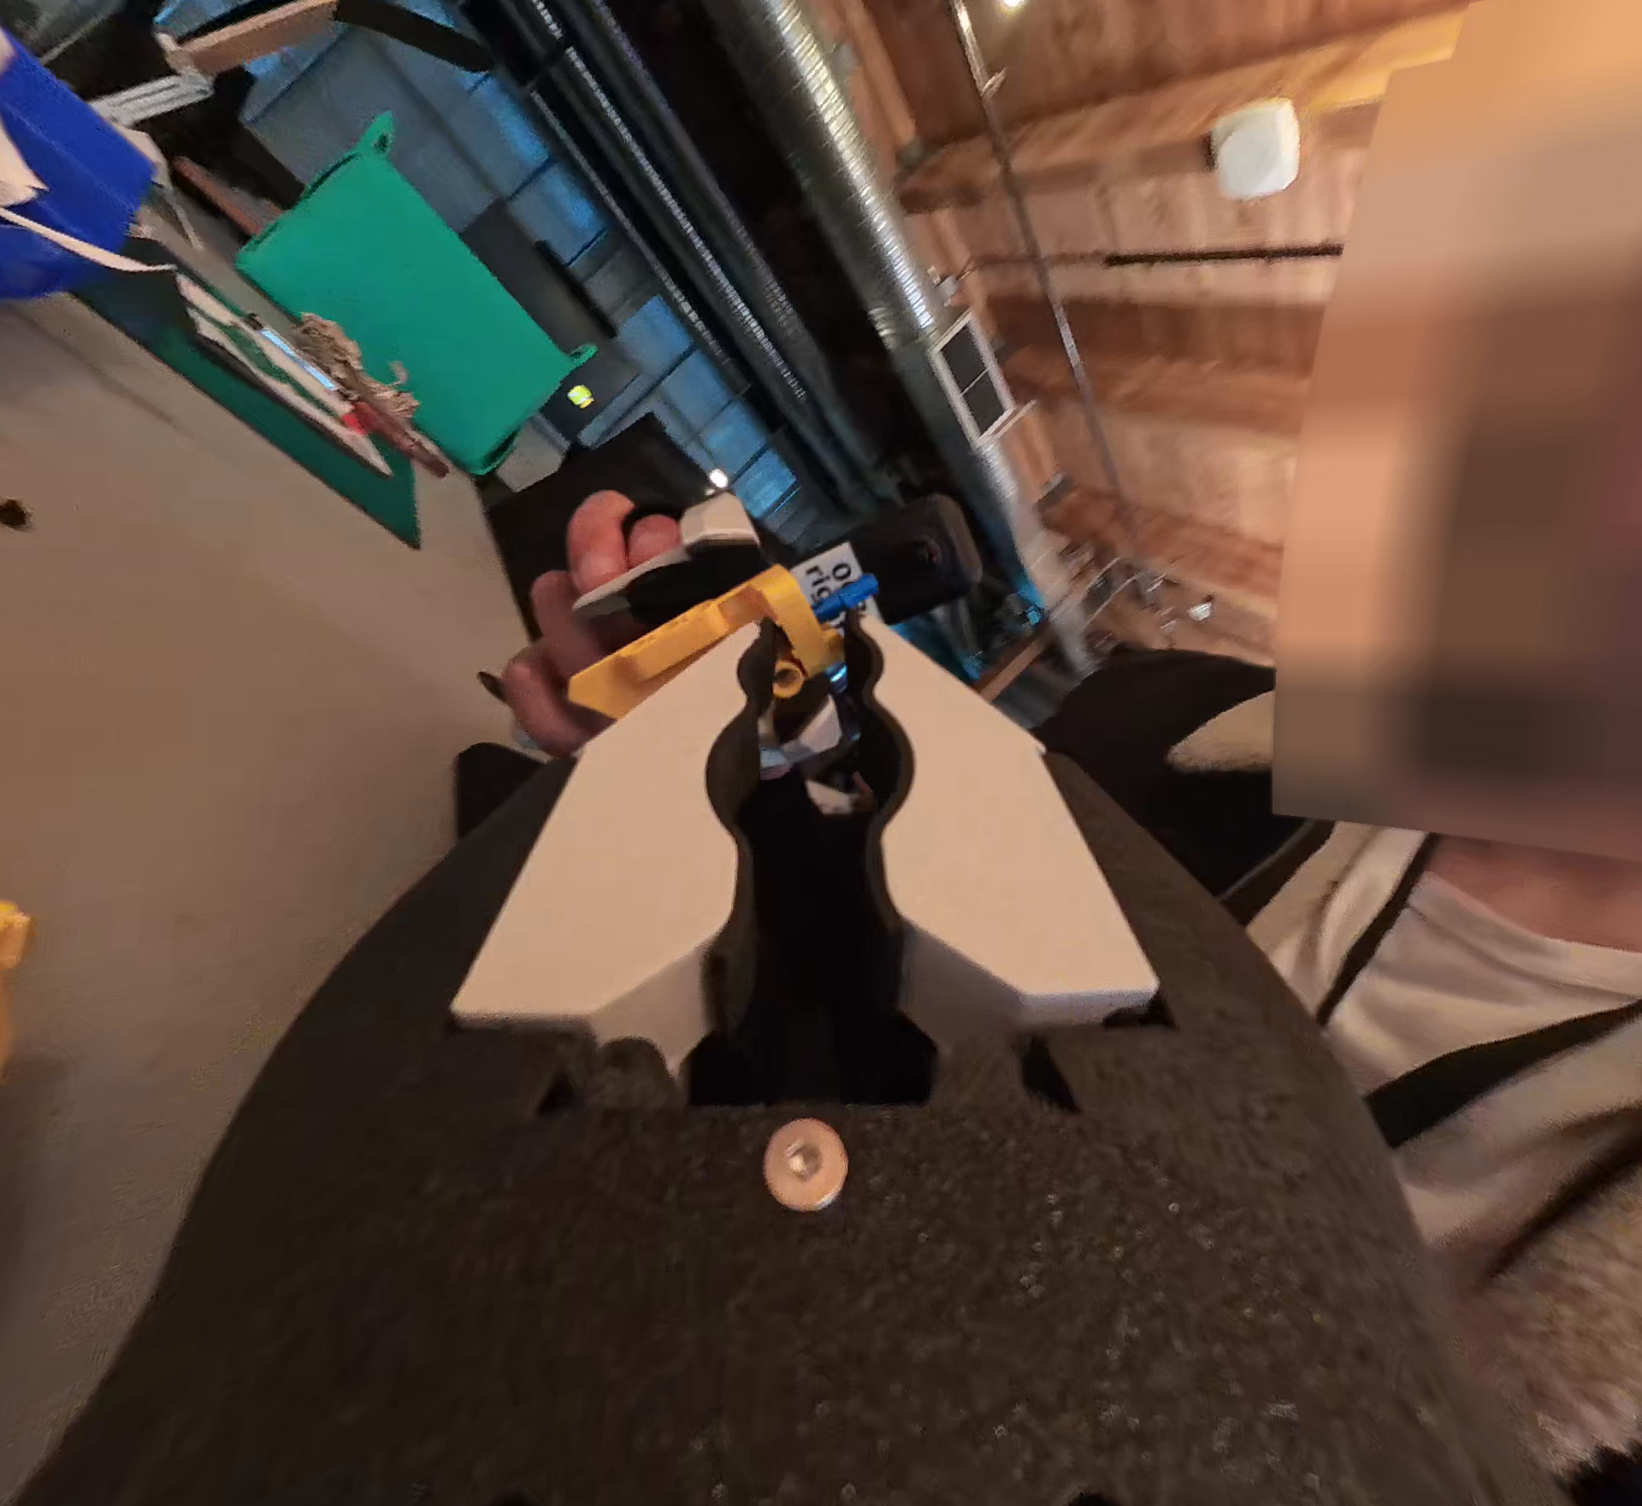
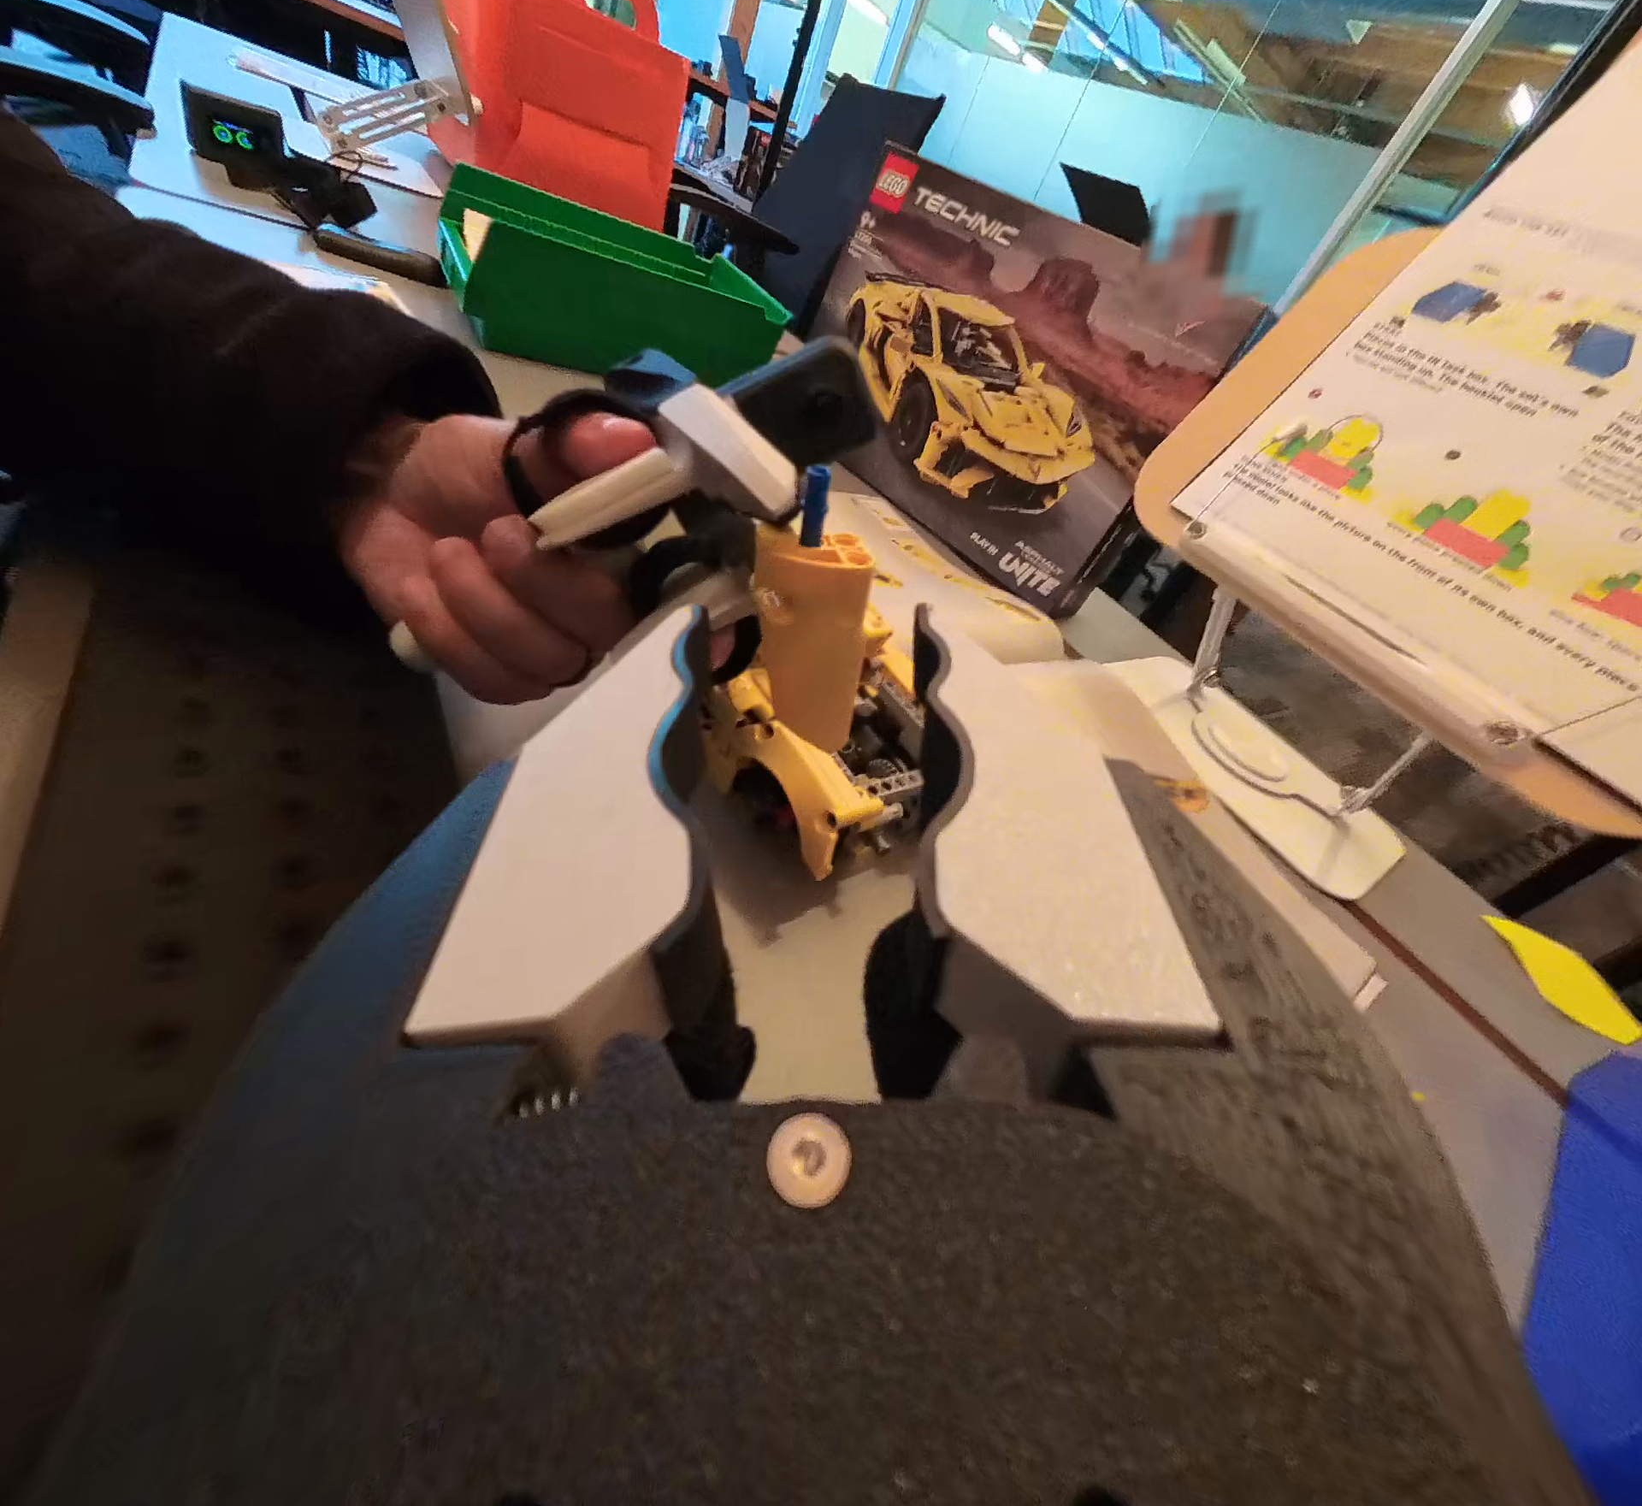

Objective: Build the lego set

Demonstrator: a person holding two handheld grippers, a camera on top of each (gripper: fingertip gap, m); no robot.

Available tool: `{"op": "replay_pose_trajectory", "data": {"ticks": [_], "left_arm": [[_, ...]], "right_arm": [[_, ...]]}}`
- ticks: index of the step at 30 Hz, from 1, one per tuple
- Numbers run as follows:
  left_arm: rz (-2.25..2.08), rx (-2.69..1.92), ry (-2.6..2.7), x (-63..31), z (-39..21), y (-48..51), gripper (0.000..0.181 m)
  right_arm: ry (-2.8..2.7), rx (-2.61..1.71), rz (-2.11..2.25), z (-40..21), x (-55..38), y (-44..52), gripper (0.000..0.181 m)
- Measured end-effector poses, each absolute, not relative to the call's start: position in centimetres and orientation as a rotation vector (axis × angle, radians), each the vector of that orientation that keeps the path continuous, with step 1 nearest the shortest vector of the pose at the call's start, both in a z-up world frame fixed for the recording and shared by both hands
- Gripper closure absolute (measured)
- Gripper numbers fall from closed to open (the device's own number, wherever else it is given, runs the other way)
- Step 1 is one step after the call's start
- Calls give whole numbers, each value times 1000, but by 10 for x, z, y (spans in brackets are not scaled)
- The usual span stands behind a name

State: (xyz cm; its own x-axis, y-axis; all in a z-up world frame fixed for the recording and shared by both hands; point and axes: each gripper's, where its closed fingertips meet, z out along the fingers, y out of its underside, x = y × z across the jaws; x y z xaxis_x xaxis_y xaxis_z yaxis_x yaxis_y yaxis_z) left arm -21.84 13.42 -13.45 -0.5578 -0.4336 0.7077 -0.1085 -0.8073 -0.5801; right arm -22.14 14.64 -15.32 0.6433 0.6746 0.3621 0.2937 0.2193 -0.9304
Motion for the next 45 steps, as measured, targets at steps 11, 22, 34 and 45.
{"op": "replay_pose_trajectory", "data": {"ticks": [11, 22, 34, 45], "left_arm": [[-2661, -1282, 721, -226, -123, 138, 167], [-2171, -1501, 984, -236, -153, 140, 148], [-1258, -1595, 1098, -367, -184, 137, 148], [-1157, -1533, 988, -408, -184, 136, 149]], "right_arm": [[-881, -1352, 292, -151, -231, 151, 150], [-1257, -1650, 181, -208, -212, 150, 157], [-2108, -1765, 166, -301, -221, 146, 157], [-2289, -1857, 268, -305, -234, 142, 151]]}}
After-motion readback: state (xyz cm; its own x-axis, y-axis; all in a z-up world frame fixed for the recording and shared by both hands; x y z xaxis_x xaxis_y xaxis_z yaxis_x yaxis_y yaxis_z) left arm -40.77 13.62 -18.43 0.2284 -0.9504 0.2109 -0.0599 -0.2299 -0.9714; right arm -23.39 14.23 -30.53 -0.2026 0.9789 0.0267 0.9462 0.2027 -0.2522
